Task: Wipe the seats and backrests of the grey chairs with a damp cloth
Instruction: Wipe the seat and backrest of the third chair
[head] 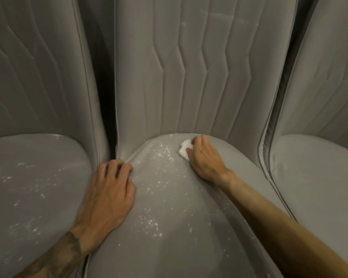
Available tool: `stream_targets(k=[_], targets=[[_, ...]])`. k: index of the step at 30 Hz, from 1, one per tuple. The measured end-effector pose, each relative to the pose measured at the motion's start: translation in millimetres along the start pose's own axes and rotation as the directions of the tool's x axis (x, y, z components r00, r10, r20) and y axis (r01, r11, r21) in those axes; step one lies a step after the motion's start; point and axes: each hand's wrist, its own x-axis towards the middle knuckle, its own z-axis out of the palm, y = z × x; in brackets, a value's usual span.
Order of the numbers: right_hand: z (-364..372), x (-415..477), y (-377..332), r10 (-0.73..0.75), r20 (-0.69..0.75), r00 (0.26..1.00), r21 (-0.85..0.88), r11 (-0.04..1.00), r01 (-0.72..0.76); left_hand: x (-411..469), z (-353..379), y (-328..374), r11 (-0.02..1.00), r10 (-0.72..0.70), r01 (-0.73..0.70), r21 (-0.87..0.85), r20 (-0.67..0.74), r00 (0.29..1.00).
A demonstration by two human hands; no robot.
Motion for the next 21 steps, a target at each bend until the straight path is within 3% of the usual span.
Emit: stream_targets(k=[2, 5, 8, 12, 14, 17, 21], targets=[[-6.1, -0.9, 8.5, -0.065, 0.074, 0.995, 0.015, 0.998, 0.064, 0.8, 0.3, -1.5, 1.000, -0.004, 0.003, 0.013, 0.052, 0.999], [-16.9, 17.4, 22.7, 0.067, 0.092, 0.993, -0.023, 0.998, -0.065, -1.0, 2.6, -3.4, 0.999, -0.016, 0.012, 0.031, 0.159, 0.987], [-3.7, 20.0, -4.1, 0.095, -0.015, 0.995, -0.050, 0.994, -0.095, 0.3, 0.3, -0.5, 1.000, -0.023, 0.021, 0.021, 0.077, 0.997], [8.7, 1.8, -25.8, -0.127, 0.034, 0.991, 0.044, 0.991, 0.126, -0.6, 2.7, -1.4, 1.000, -0.001, 0.000, 0.029, 0.056, 0.998], [0.3, 12.3, -12.4, -0.087, 0.066, 0.994, 0.030, 0.996, 0.085, -1.0, 3.2, -2.6, 1.000, -0.007, 0.006, 0.014, 0.035, 0.999], [-1.5, 31.0, -11.3, 0.040, 0.001, 0.999, -0.074, 0.996, -0.040, -1.1, 2.0, -0.7, 1.000, -0.009, 0.009, 0.009, -0.005, 1.000], [20.4, 18.8, -62.1, -0.169, 0.018, 0.986, 0.032, 0.985, 0.168, 0.4, 3.1, -3.6, 0.998, 0.012, -0.017, 0.055, 0.075, 0.997]])
